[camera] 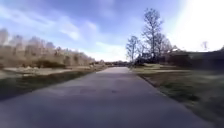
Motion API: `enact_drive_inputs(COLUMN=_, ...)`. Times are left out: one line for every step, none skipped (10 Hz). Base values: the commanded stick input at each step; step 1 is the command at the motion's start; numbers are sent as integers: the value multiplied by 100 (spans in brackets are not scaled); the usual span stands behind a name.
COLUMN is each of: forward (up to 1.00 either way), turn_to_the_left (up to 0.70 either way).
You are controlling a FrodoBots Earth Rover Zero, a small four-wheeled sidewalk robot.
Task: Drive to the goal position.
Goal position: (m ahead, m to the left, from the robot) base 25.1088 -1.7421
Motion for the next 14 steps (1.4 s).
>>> enact_drive_inputs(forward=100, turn_to_the_left=0)
enact_drive_inputs(forward=100, turn_to_the_left=0)
enact_drive_inputs(forward=100, turn_to_the_left=0)
enact_drive_inputs(forward=100, turn_to_the_left=0)
enact_drive_inputs(forward=100, turn_to_the_left=0)
enact_drive_inputs(forward=100, turn_to_the_left=0)
enact_drive_inputs(forward=100, turn_to_the_left=0)
enact_drive_inputs(forward=100, turn_to_the_left=0)
enact_drive_inputs(forward=100, turn_to_the_left=0)
enact_drive_inputs(forward=100, turn_to_the_left=0)
enact_drive_inputs(forward=100, turn_to_the_left=0)
enact_drive_inputs(forward=100, turn_to_the_left=0)
enact_drive_inputs(forward=100, turn_to_the_left=0)
enact_drive_inputs(forward=100, turn_to_the_left=0)
